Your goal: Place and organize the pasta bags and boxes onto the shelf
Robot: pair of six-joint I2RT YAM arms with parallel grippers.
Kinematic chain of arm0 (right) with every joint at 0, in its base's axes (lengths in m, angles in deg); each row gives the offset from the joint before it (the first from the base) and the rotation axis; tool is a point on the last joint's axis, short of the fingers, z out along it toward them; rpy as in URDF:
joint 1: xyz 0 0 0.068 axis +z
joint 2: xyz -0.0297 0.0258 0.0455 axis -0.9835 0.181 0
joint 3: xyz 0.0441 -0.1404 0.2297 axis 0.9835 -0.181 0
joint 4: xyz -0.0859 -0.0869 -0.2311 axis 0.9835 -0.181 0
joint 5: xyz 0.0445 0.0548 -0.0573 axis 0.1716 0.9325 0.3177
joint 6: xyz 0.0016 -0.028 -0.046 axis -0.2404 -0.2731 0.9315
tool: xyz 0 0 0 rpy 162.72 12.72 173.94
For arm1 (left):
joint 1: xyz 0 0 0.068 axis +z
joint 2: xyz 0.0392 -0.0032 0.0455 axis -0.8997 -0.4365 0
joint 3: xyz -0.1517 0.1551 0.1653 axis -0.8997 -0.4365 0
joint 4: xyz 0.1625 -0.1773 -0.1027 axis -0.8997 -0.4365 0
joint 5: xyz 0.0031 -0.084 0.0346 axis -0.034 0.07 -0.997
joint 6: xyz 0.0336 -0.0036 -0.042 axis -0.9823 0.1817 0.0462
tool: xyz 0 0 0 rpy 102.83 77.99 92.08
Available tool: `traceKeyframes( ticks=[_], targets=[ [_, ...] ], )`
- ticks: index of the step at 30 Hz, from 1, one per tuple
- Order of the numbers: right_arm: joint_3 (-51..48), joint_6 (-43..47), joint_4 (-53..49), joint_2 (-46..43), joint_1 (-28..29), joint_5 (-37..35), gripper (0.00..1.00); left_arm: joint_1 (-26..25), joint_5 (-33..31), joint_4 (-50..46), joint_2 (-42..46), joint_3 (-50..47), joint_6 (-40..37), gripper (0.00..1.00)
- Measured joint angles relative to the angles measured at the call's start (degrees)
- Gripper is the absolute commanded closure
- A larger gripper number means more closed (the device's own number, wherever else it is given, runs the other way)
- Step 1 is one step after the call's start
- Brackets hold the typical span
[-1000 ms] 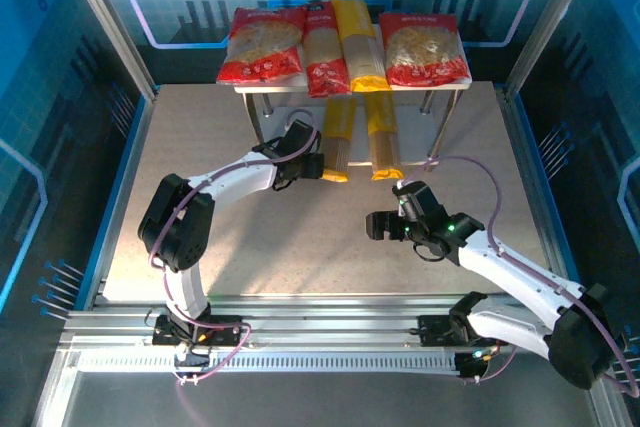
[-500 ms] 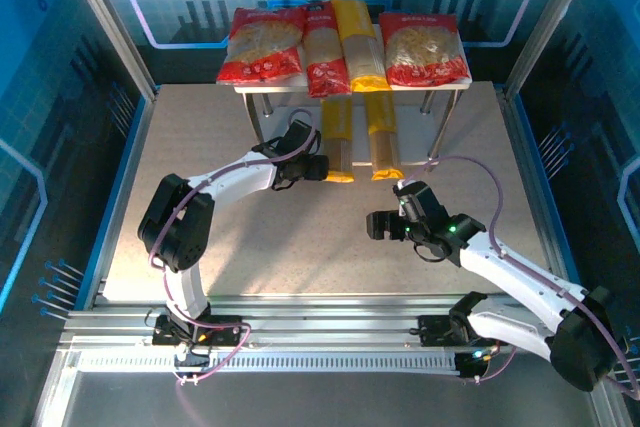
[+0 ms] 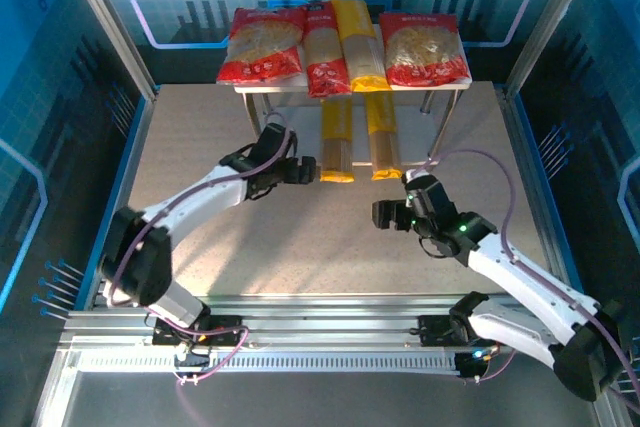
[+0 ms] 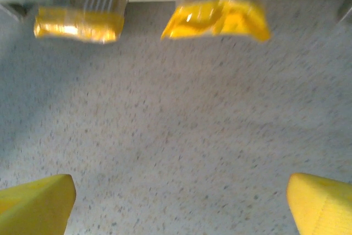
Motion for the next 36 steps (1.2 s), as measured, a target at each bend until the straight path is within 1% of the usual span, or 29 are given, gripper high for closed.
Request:
traceKeyframes(
  ticks=[4,9,12,15,19,22,24,29,31,34,36],
  targets=[
    [1.2,1.4,-0.3,-5.0,-5.0,-3.1,0.0,1.9,-1.0,0.1,10.6,-5.7,-0.9,0.01],
    [1.7,3.3,0.1,-8.2,-11.8,-5.8,0.0,7.3,-3.1,1.9,22.3,-13.1,-3.4,0.01],
    [1.7,4.3,0.5,-8.0,-14.6,-6.6,0.0,10.5,-6.1,6.1,28.0,-18.7,-5.0,0.01],
    [1.6,5.0,1.5,-7.2,-16.6,-6.7,0.0,14.3,-8.7,11.6,30.1,-24.2,-6.4,0.01],
    [0.0,5.6,4.3,-6.1,-18.7,-7.1,0.0,17.6,-11.1,24.3,27.9,-33.7,-9.6,0.01],
    [-1.7,5.8,6.2,-4.8,-20.4,-7.1,0.0,19.0,-11.8,38.4,22.9,-42.3,-12.2,0.01],
    [-2.8,6.0,7.8,-3.8,-21.4,-7.6,0.0,19.9,-11.8,46.8,18.0,-46.1,-13.5,0.01],
    [-6.2,6.5,13.3,-1.7,-22.4,-10.1,0.0,20.7,-11.3,63.3,6.5,-47.2,-16.5,0.01],
    [-7.6,7.0,15.8,-0.5,-22.6,-11.1,0.0,20.7,-10.9,67.9,2.7,-46.6,-17.6,0.01],
    [-9.9,8.2,20.7,2.3,-23.0,-12.6,0.0,21.1,-9.6,71.0,0.7,-46.1,-18.0,0.01],
    [-11.0,9.3,24.3,4.7,-23.4,-13.5,0.0,21.7,-8.6,75.6,-0.6,-46.1,-18.3,0.0]
  ],
)
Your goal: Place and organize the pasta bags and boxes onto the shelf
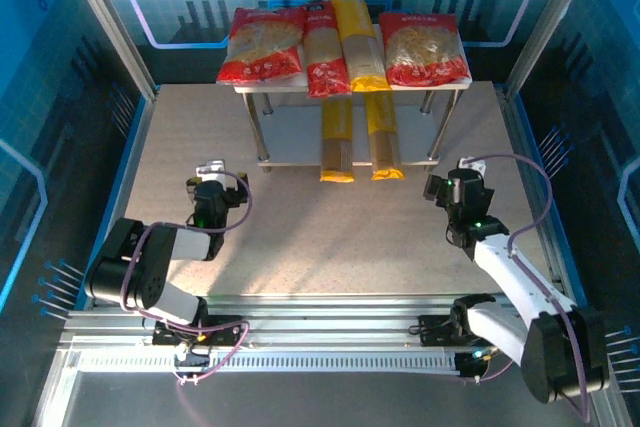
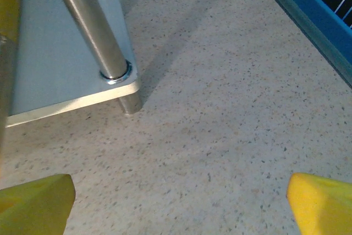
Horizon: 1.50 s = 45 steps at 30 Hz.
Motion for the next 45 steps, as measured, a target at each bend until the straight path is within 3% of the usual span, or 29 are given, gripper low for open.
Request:
traceKeyframes(
  ticks=[5,10,18,24,34,37,45],
  targets=[
    [-0.6,3.2,8.7,6.7,-0.5,-2.4,0.0,0.2,1.7,2.8,-2.4,0.1,-1.0,0.0],
    [-4.0,7.0,23.9,14.7,-1.2,-3.6,0.0,0.2,2.5,3.9,-2.4,0.1,-1.2,0.0],
    [-7.0,14.1,41.3,23.1,-1.2,-2.1,0.0,0.2,3.2,4.5,-2.4,0.1,-1.2,0.01],
    [-7.1,18.4,46.6,25.7,-0.7,1.3,0.0,0.2,3.4,4.5,-2.4,0.1,-1.2,0.0],
    [-5.0,19.8,46.6,26.7,-1.6,7.8,0.0,0.2,3.4,4.5,-2.4,0.1,-1.2,0.01],
    [-8.2,20.5,54.4,28.5,-1.6,9.5,0.0,0.2,3.4,4.5,-2.4,0.1,-1.2,0.0],
    [-9.0,20.8,54.1,30.1,-2.5,11.3,0.0,0.2,3.4,4.5,-2.4,0.1,-1.2,0.0]
  ],
)
